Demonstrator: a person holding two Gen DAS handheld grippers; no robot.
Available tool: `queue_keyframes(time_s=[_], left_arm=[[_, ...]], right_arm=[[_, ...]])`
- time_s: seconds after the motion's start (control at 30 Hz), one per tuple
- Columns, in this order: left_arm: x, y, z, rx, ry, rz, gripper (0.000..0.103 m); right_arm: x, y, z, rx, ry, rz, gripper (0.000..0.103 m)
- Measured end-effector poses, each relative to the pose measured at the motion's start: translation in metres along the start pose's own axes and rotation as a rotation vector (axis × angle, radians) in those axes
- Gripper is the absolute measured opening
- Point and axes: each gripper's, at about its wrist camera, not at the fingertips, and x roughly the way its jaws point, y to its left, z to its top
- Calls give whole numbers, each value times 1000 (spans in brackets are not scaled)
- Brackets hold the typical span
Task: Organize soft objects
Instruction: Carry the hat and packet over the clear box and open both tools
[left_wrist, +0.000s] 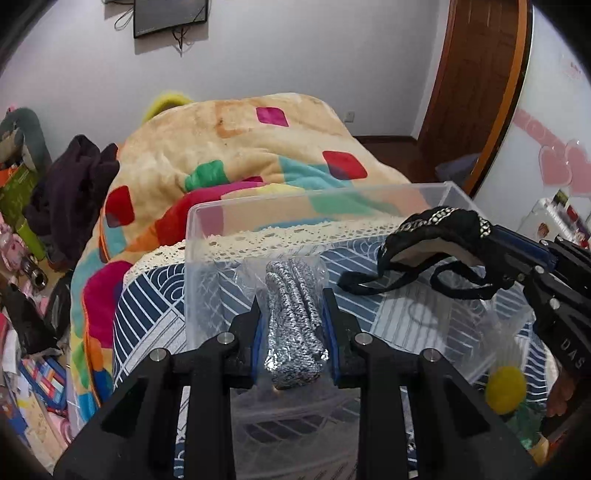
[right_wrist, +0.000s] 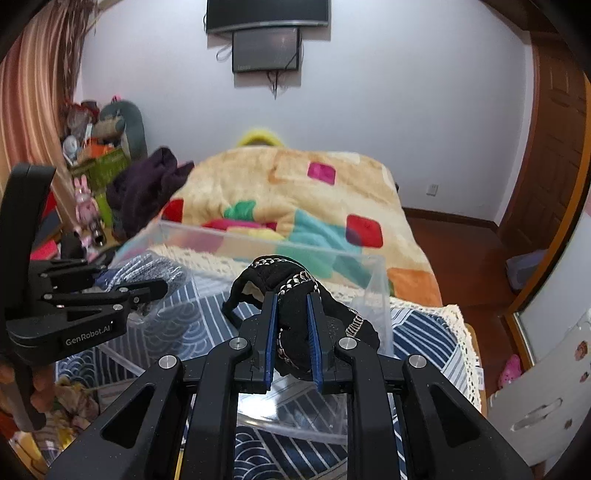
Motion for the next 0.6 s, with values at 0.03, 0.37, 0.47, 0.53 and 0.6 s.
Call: queue_keyframes(time_s=[0.03, 0.37, 0.47, 0.53, 0.6], left_arm=[[1, -3, 0, 12, 2, 8, 27], [-3, -13, -6, 62, -6, 26, 42], [-13, -17, -10, 81, -39, 29, 55], [-21, -18, -12, 88, -53, 23, 56], [-30, -19, -15, 85, -64, 5, 56]], right_arm=[[3, 1, -1, -6, 15, -1, 14], [9, 5, -8, -33, 80, 33, 21], [2, 6, -9, -39, 71, 43, 24], [-3, 8, -10, -40, 62, 51, 32], [-11, 9, -9, -43, 40, 52, 42]])
